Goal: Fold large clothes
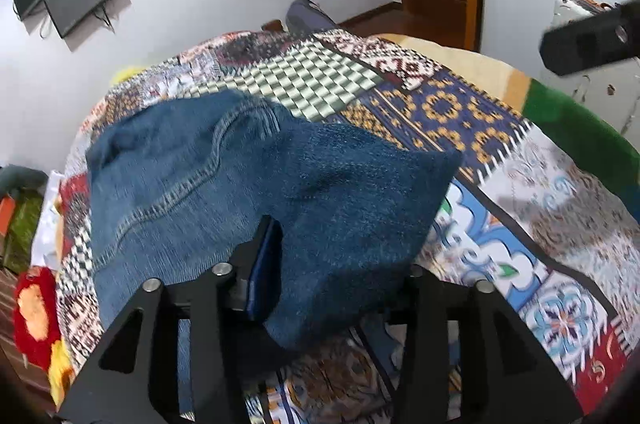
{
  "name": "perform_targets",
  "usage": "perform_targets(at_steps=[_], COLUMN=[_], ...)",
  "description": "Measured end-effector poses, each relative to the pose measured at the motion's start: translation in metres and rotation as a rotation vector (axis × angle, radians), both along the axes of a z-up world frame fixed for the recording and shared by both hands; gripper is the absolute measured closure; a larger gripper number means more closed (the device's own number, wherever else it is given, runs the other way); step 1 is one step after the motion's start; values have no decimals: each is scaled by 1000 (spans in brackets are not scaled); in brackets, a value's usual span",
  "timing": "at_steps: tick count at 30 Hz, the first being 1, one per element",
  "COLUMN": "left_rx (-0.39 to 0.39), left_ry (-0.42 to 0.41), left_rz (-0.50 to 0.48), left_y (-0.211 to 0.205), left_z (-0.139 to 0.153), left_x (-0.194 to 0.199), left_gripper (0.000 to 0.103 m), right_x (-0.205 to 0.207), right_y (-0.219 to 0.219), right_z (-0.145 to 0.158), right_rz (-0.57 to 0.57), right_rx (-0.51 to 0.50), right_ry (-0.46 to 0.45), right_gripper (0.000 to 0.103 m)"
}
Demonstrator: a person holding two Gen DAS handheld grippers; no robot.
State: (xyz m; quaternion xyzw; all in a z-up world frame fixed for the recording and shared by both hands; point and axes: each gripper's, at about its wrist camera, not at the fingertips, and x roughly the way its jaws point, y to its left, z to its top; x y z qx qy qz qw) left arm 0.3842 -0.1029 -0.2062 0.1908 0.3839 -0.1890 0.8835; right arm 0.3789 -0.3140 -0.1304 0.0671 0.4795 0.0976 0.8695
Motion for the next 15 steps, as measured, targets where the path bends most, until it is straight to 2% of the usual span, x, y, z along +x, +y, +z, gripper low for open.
perform_targets(at_steps=[2, 4, 7, 12, 15], left_rx=[-31, -48, -53, -112, -122], left_ry=[31, 39, -14, -42, -52], left_rz=[-17, -19, 47, 184, 263], left_y=[2, 7, 25, 79, 112], left_z=[2, 12, 30, 59, 63], left_x=[-10, -20, -27, -23, -13], left_gripper=[44, 29, 22, 12, 10], right_x=[3, 5, 7, 16, 27], right_y=[2, 11, 25, 64, 92], right_z=[0, 2, 7, 12, 6], right_rz=[12, 31, 67, 150, 200], right_rx=[-3, -5, -5, 23, 28], right_ry=[-2, -9, -27, -47, -39], right_gripper=[0, 0, 0, 0, 0])
